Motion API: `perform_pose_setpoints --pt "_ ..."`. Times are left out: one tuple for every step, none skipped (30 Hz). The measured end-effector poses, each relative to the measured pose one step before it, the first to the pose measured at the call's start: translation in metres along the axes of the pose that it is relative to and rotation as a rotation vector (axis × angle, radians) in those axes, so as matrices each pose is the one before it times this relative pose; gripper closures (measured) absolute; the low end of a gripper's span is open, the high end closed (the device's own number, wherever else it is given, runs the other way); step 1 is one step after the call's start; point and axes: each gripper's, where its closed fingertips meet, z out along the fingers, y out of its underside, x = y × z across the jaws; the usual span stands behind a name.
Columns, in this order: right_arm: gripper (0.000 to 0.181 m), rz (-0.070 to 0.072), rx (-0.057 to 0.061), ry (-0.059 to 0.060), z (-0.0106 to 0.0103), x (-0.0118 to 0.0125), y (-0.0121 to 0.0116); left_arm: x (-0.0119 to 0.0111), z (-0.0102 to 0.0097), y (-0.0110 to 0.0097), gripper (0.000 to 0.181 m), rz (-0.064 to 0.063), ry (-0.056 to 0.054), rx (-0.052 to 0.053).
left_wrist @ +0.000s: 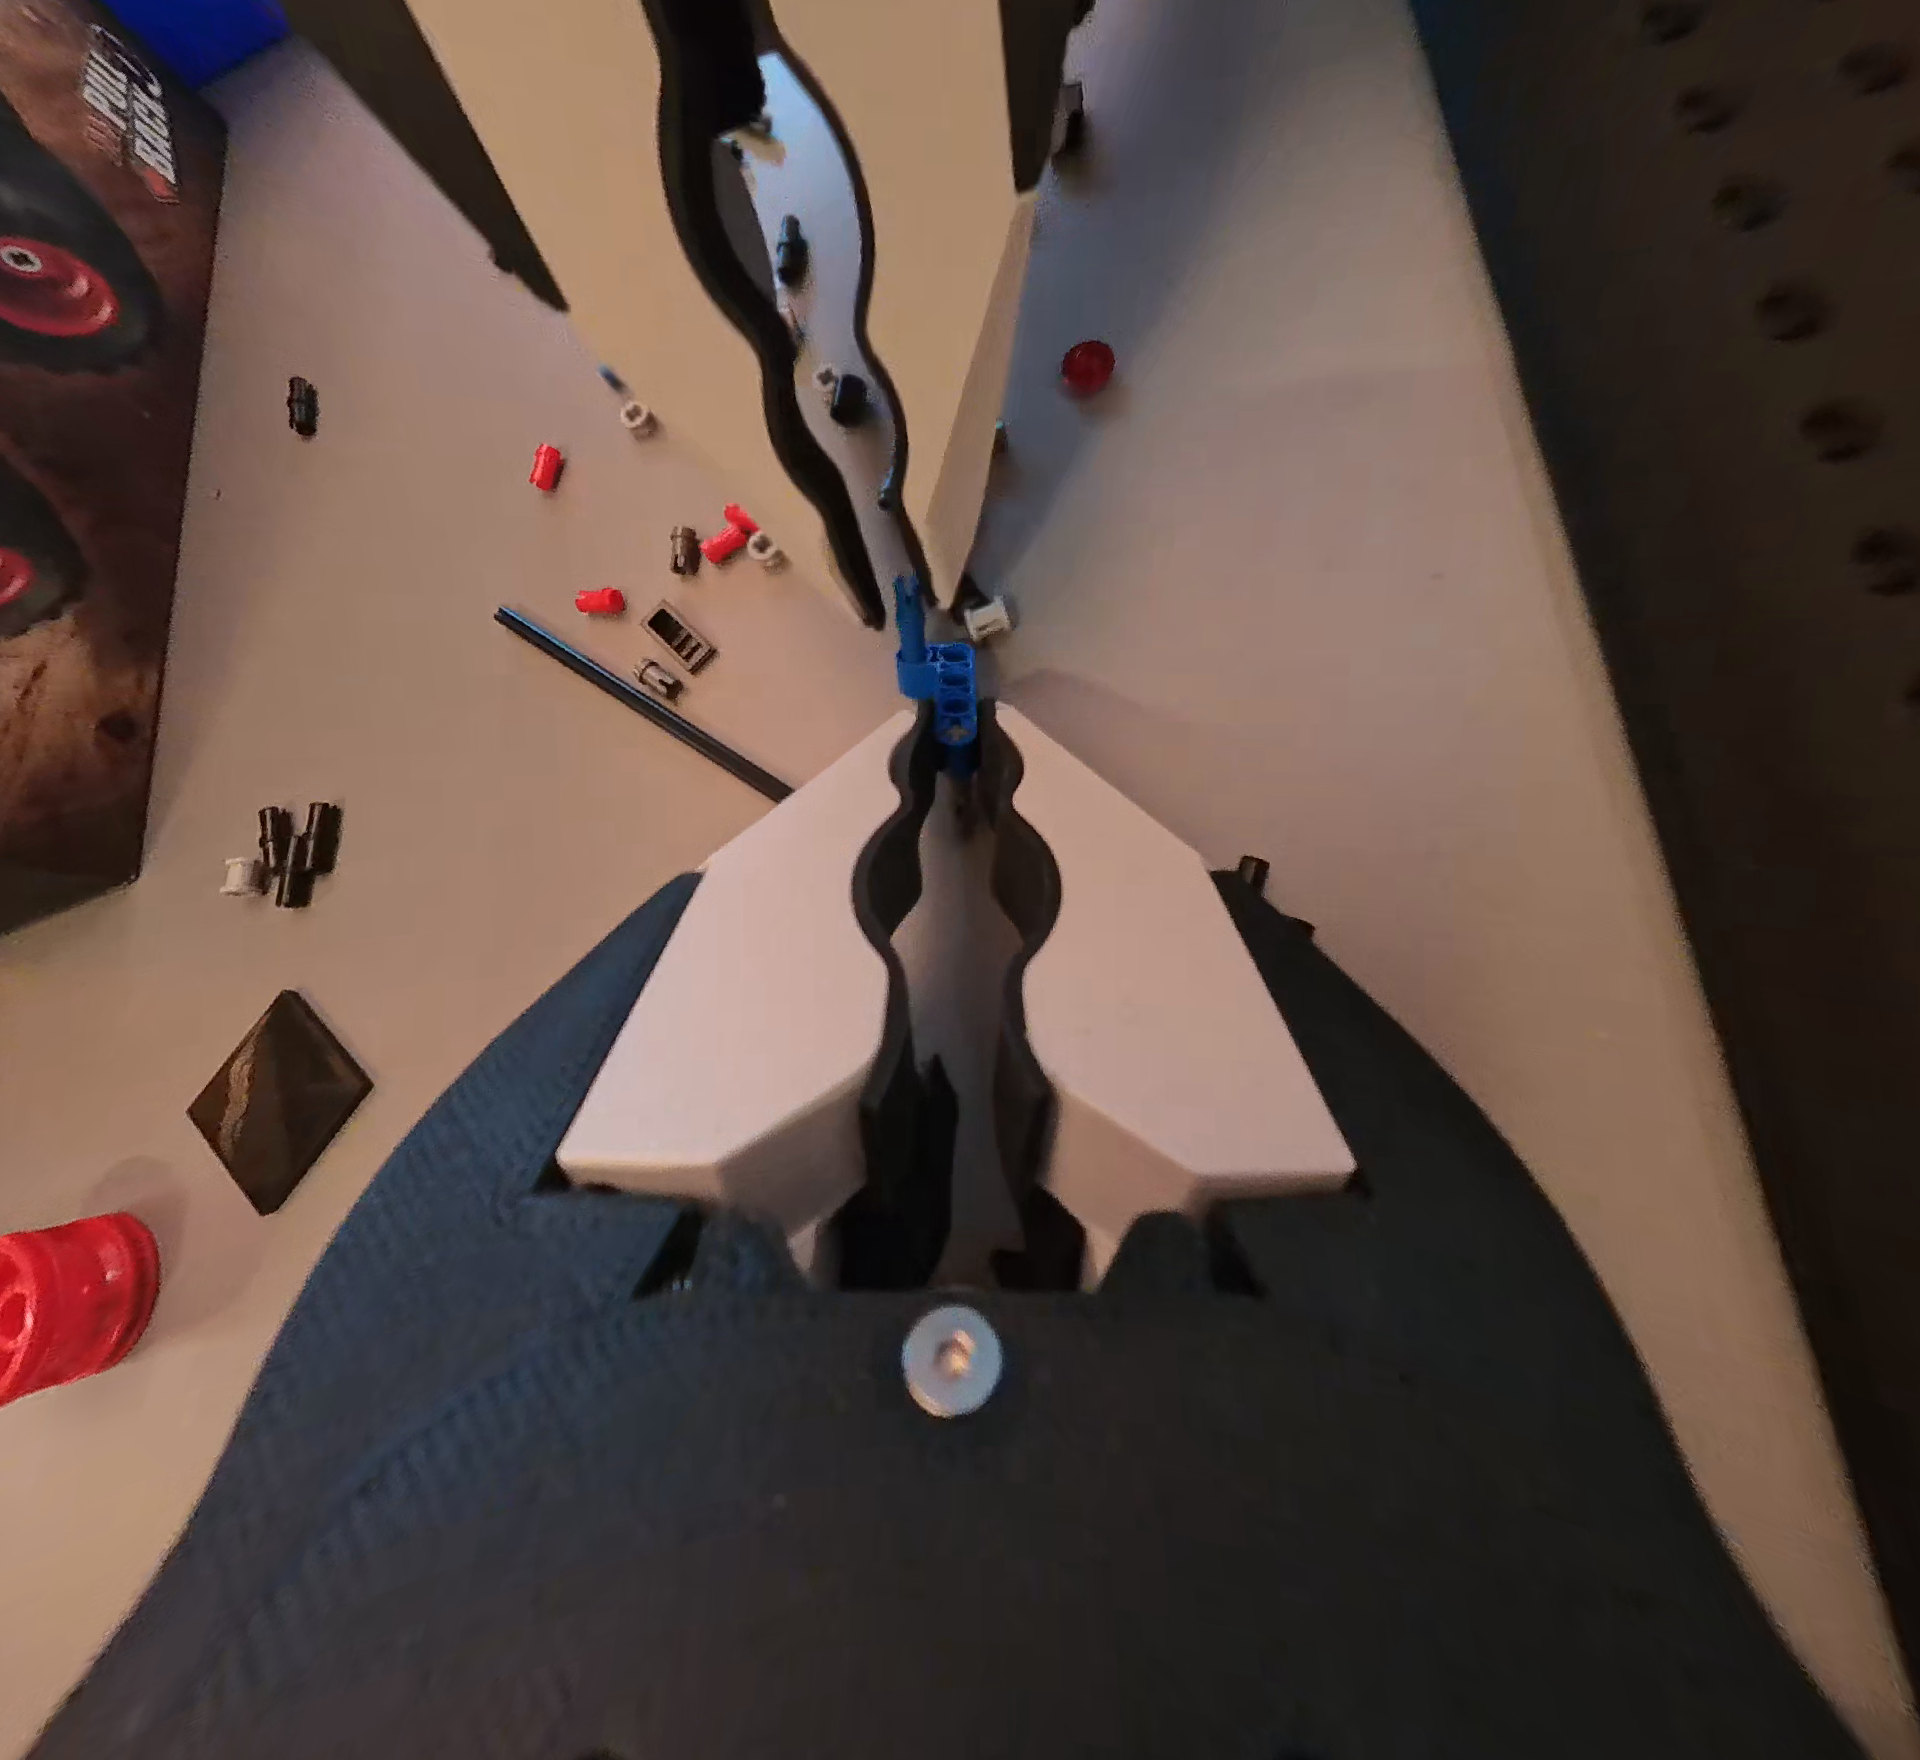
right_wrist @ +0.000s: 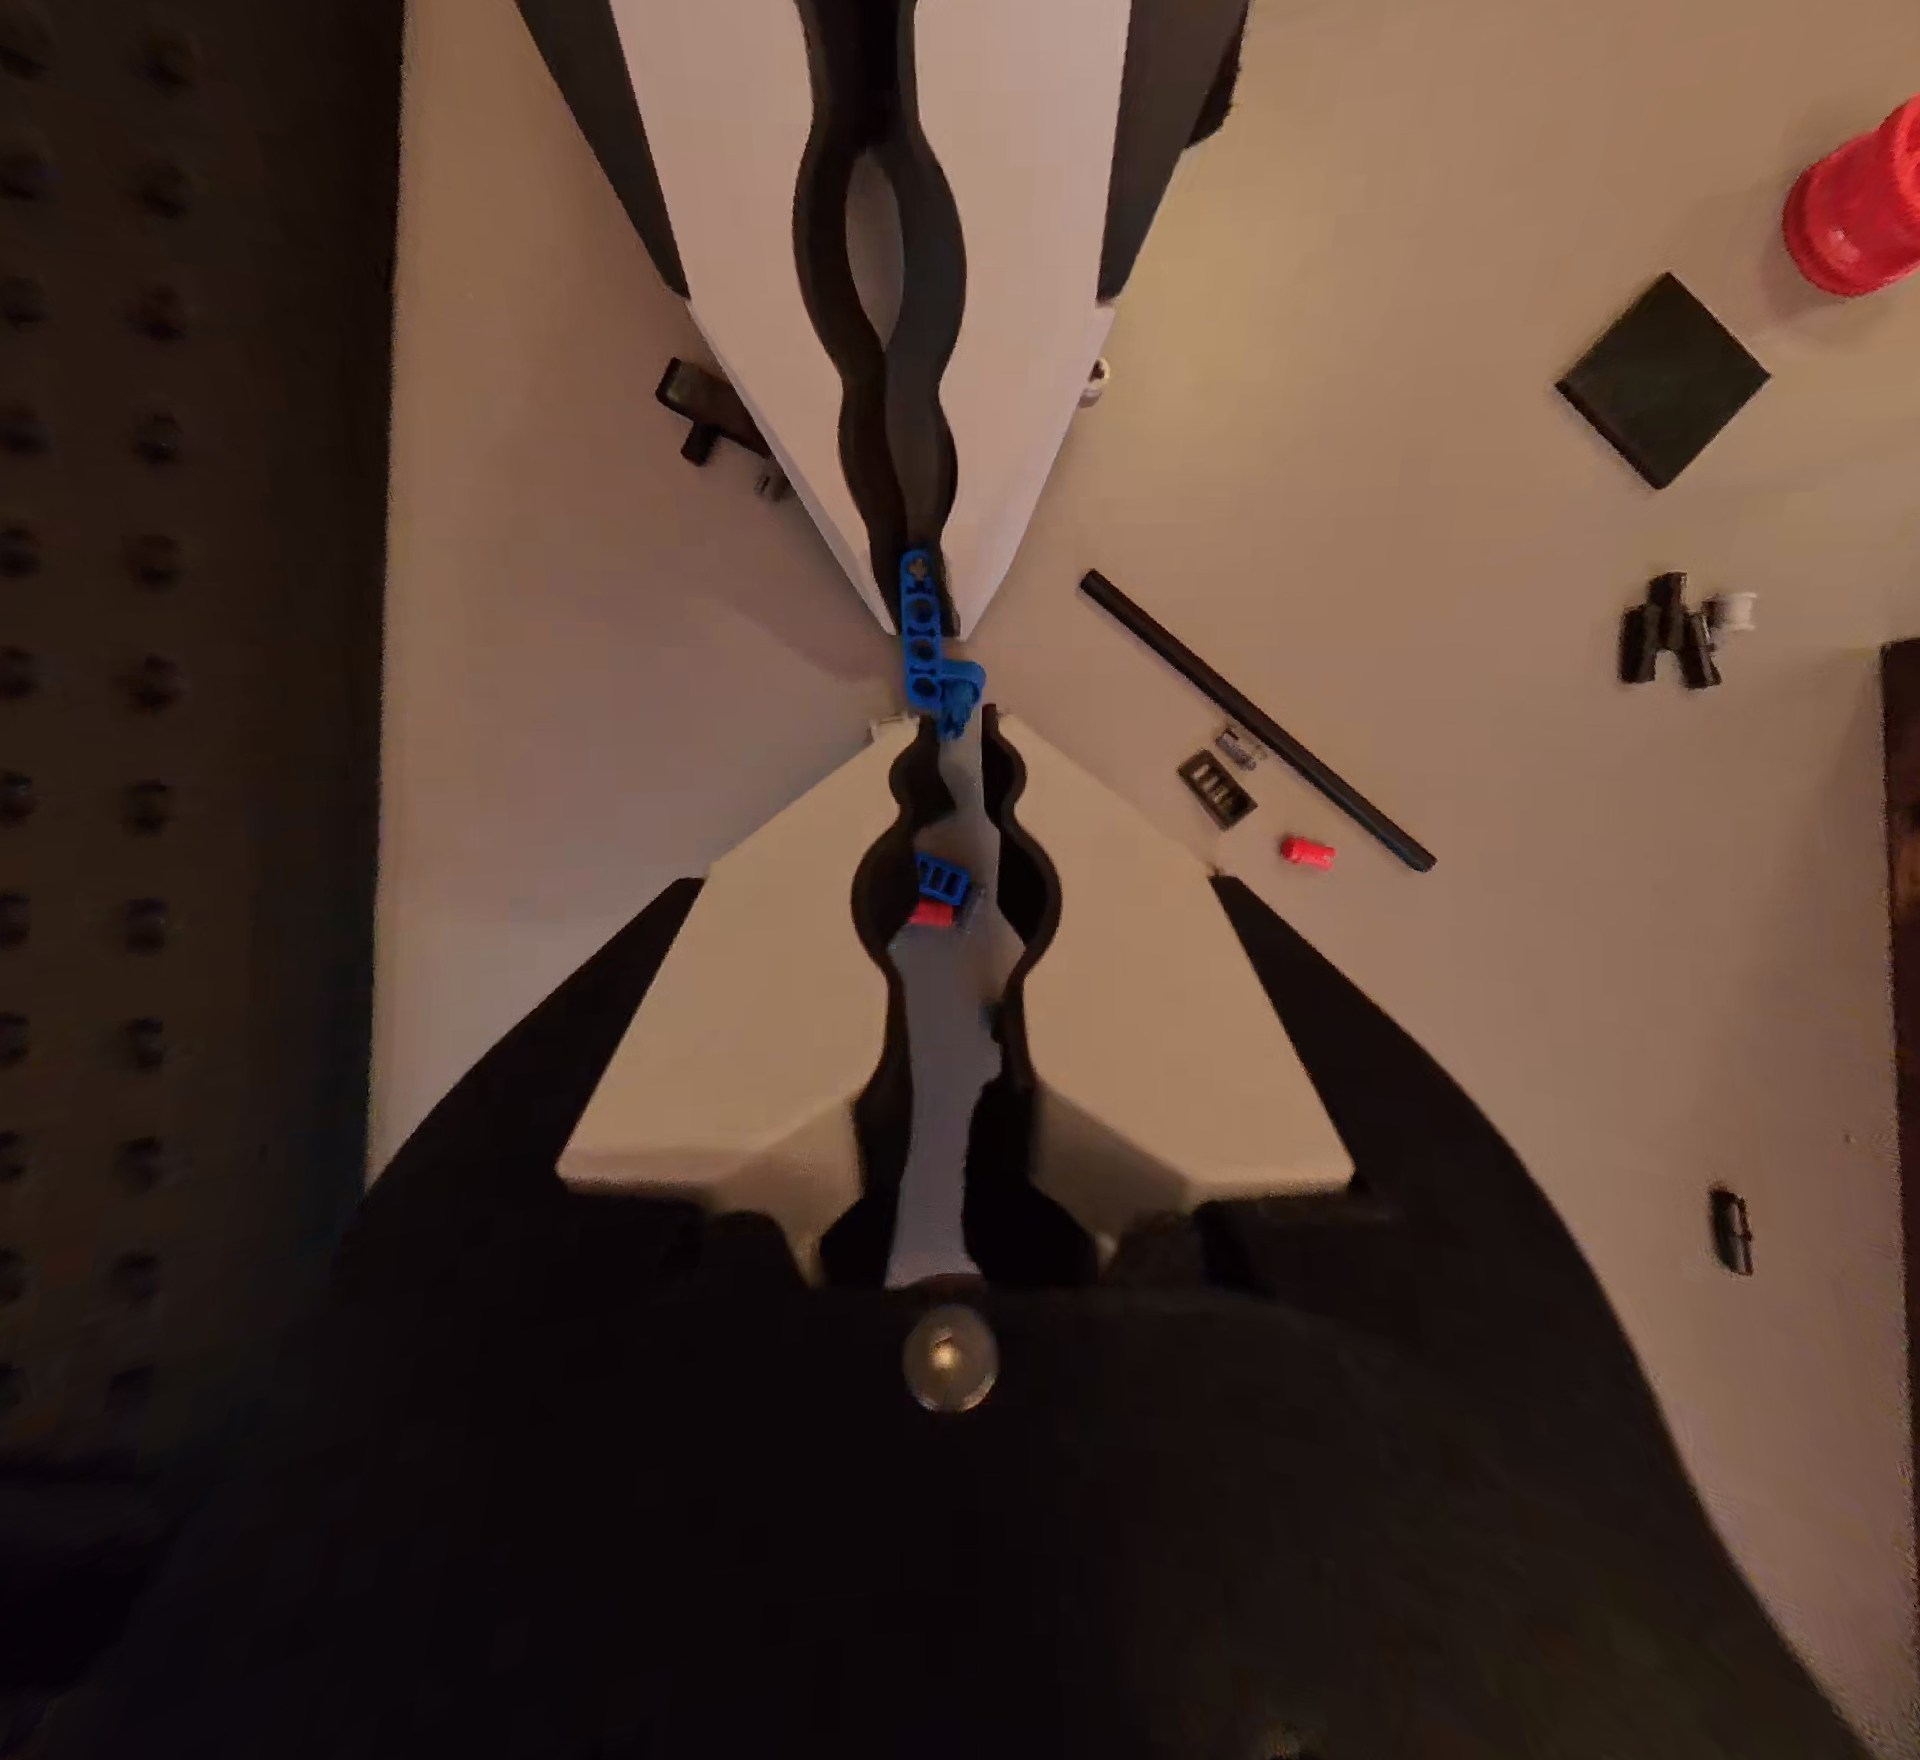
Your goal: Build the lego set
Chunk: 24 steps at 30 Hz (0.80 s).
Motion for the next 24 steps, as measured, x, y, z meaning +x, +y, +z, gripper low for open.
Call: perform_pose_setpoints --pt "0.179 0.002 0.0054 0.0006 -0.00127 -0.00087 0.00101 -0.00016 0.00007 -0.00003 0.175 -0.0024 0.001 0.0014" --pt "0.18 -0.0037 0.0045 0.0064 -0.00043 -0.00029 0.00039 -0.00021 0.00016 -0.00004 0.175 0.0005 -0.0008 0.0006" --pt "0.18 -0.0015 0.0027 0.0042 0.00008 -0.00051 0.00003 -0.00007 0.00018 -0.00007 0.175 0.0035 -0.0024 0.0003" --pt "0.18 -0.002 0.0014 0.0027 0.00006 -0.00019 0.00015 0.0 -0.00002 0.00005 0.175 0.0065 -0.0035 -0.0008" --pt "0.181 -0.0066 0.0 0.0029 0.00001 -0.00013 0.00005 0.00007 0.00007 0.00003 0.175 0.0126 -0.0055 -0.0015" --pt "0.181 -0.0021 -0.0026 -0.0017 -0.00014 -0.00017 0.00048 -0.00005 0.00001 0.00004 0.176 0.016 -0.0074 -0.0034" --pt "0.181 -0.0044 -0.0057 -0.0066 -0.00055 -0.00115 0.00022 0.00014 0.00003 -0.00023 0.175 0.0183 -0.0099 -0.0044" --pt "0.181 -0.0098 -0.0086 0.0005 0.00019 -0.00013 0.00021 0.00043 0.00008 -0.00022 0.176 0.0197 -0.0094 -0.0061" --pt "0.181 -0.0069 -0.0105 0.0014 0.00033 0.0 0.00022 0.00006 -0.00002 0.0 0.176 0.0146 -0.0095 -0.0069" --pt "0.181 -0.0091 -0.0126 0.005 0.00008 -0.00045 0.00046 0.0 0.00004 -0.00021 0.176 0.0065 -0.0063 -0.0024" --pt "0.181 -0.0077 -0.011 0.0077 0.00042 0.00044 0.00028 -0.00001 0.00004 -0.00005 0.176 0.0051 -0.0044 -0.0002" --pt "0.181 -0.004 -0.006 0.0037 0.00022 0.00014 -0.00001 0.00004 0.00002 0.00012 0.176 0.0093 -0.0039 -0.0024" --pt "0.181 0.0023 -0.0036 -0.0008 0.00017 -0.00023 0.00018 0.00008 0.0 -0.00002 0.176 0.0122 -0.0057 -0.002" --pt "0.181 0.0012 -0.0027 0.0022 0.0004 0.0009 -0.00011 0.00014 0.00003 -0.00004 0.176 0.0133 -0.0066 -0.0046" --pt "0.181 0.0017 -0.0019 0.0013 0.00058 0.00002 0.00002 -0.00028 -0.0002 0.00021 0.176 0.0125 -0.008 -0.0056" --pt "0.181 0.003 -0.0032 -0.0015 0.00036 -0.00033 0.00045 -0.00006 -0.00009 0.00002 0.176 0.0128 -0.0068 -0.0033" --pt "0.181 0.0021 -0.0011 -0.0001 0.00021 0.00009 0.00031 0.0 0.00006 -0.00009 0.176 0.0086 -0.0055 -0.0031" --pt "0.181 0.0094 0.005 0.0014 0.00014 0.0006 -0.0001 -0.00025 0.00004 0.00053 0.176 0.0113 -0.0062 -0.008" --pt "0.181 0.0198 0.011 -0.0046 -0.0001 0.00058 -0.00015 -0.00128 -0.00009 0.00142 0.176 0.0168 -0.0133 -0.0122" --pt "0.181 0.0189 0.0189 -0.0137 -0.00037 -0.00026 -0.00016 -0.00087 0.00012 0.00064 0.176 0.0216 -0.0136 -0.0082" --pt "0.18 0.0185 0.021 -0.0138 -0.00058 -0.00014 -0.0003 0.00019 0.00004 -0.00018 0.176 0.0205 -0.0095 -0.0025" --pt "0.174 0.0242 0.0168 -0.0157 -0.00029 -0.0004 0.00043 0.0008 -0.00022 -0.00084 0.175 0.0223 -0.0064 0.0021" --pt "0.171 0.0147 0.0139 -0.0107 -0.00043 -0.0001 -0.00001 0.00102 -0.00014 -0.00091 0.175 0.0212 -0.0056 0.0025" --pt "0.167 0.0031 0.0101 -0.0028 -0.00006 0.00049 -0.00014 0.0004 -0.00007 -0.00067 0.176 0.0179 -0.0068 -0.0004"
